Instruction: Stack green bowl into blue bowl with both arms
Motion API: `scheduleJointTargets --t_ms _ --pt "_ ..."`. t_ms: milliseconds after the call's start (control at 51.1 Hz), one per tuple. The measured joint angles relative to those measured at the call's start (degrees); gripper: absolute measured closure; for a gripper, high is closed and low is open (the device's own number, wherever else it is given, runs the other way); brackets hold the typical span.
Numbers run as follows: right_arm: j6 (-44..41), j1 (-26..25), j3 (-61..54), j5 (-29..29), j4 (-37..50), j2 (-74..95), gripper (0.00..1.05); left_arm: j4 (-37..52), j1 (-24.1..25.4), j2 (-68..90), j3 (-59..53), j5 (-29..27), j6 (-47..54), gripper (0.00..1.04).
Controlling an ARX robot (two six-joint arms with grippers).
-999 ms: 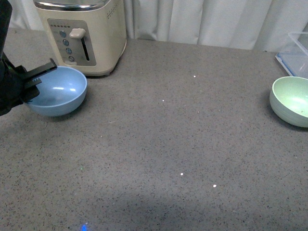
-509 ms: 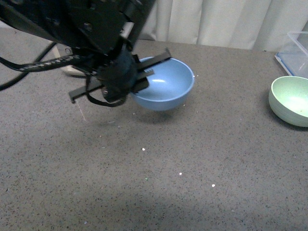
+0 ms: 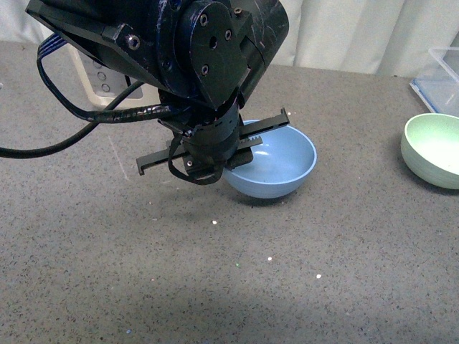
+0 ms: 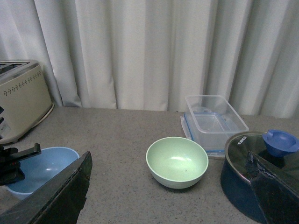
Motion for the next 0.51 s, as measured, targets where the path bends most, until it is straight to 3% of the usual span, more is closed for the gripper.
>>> scheduleJointTargets --t_ms 372,509 --pt "0.0 0.0 0.0 0.0 0.0 0.0 0.09 -2.7 0.0 0.8 1.7 1.4 -0.1 1.0" --pt "0.0 0.0 0.0 0.0 0.0 0.0 0.09 -0.3 0.3 0.6 0.7 2.7 -0.9 0.76"
